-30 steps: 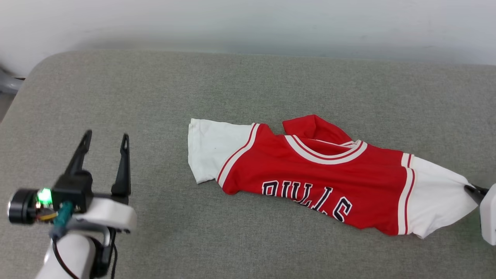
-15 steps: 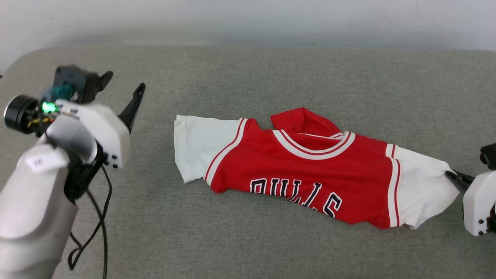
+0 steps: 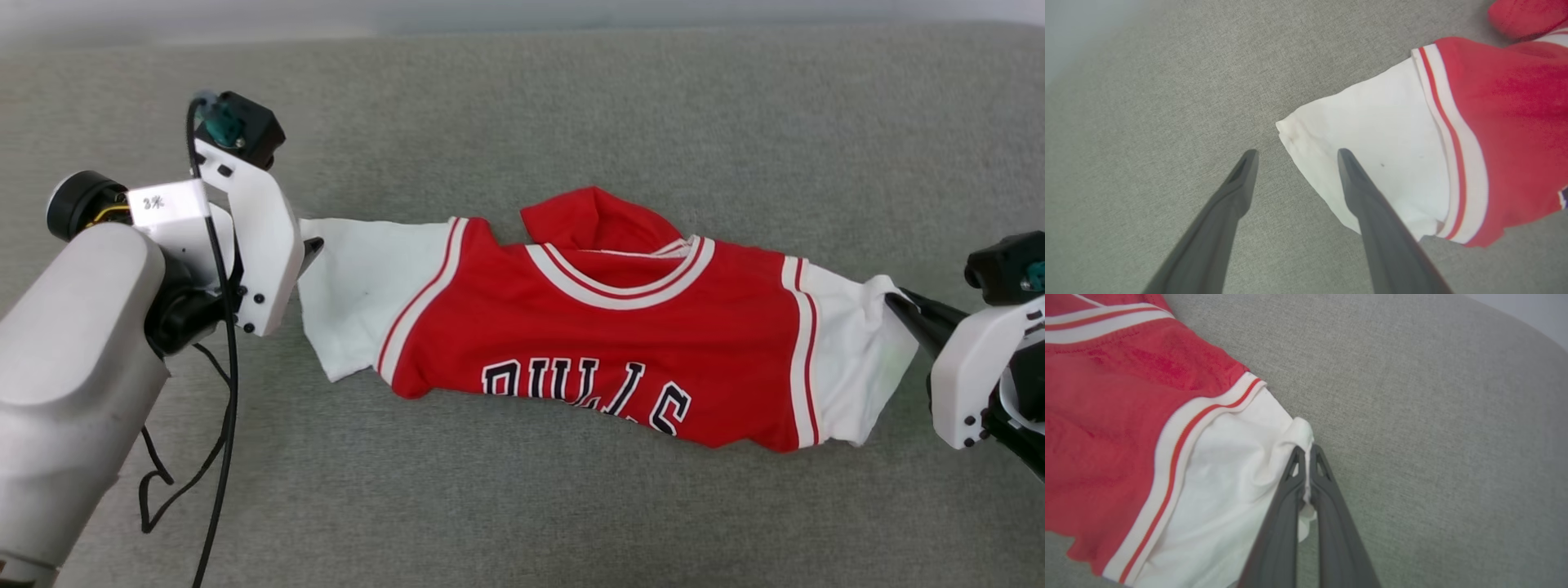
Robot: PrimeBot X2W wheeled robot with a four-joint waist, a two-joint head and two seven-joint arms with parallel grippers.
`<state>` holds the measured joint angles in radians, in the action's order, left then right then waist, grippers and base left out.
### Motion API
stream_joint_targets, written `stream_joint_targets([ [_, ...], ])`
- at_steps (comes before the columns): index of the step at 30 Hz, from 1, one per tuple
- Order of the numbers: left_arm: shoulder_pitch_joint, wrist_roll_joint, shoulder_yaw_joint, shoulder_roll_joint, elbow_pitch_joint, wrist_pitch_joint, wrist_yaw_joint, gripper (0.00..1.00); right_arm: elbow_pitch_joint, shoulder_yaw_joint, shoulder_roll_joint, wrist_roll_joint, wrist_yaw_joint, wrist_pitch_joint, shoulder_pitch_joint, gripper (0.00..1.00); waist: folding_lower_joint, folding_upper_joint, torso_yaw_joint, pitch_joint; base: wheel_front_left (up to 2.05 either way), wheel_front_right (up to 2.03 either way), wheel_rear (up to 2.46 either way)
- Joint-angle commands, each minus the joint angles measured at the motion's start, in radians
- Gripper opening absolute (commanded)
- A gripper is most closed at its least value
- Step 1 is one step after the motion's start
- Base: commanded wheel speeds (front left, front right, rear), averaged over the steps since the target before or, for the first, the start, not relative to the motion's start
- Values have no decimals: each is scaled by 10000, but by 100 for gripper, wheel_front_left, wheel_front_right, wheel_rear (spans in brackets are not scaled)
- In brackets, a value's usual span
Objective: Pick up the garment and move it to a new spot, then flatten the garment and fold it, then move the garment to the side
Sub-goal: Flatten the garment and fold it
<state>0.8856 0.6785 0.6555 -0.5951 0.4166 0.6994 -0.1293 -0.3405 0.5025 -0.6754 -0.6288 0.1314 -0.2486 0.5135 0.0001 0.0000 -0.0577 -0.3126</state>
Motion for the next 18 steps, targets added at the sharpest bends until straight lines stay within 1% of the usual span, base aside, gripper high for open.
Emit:
stream_joint_targets([
  [1,247,150,215,-109,186,166,8,100,153,-20,91,110,-14,-75,121,0,-1,0,-246,-350,0,0,0],
  [7,1080,673,937,-201,1129,620,7,100,675,-141,189,361,-14,-258,278,0,-1,0,-565,-949,0,0,0],
  [10,1284,812,1107,-230,1418,690,6,100,779,-175,239,438,-14,-296,305,0,-1,0,-645,-1102,0,0,0],
  [14,1270,1196,1711,-207,1940,1084,6,100,936,-252,284,559,-14,-373,273,0,-1,0,-724,-1289,0,0,0],
  [18,1065,1688,2405,-269,1994,1526,3,100,1052,-353,258,637,-14,-421,193,0,-1,0,-726,-1372,0,0,0],
])
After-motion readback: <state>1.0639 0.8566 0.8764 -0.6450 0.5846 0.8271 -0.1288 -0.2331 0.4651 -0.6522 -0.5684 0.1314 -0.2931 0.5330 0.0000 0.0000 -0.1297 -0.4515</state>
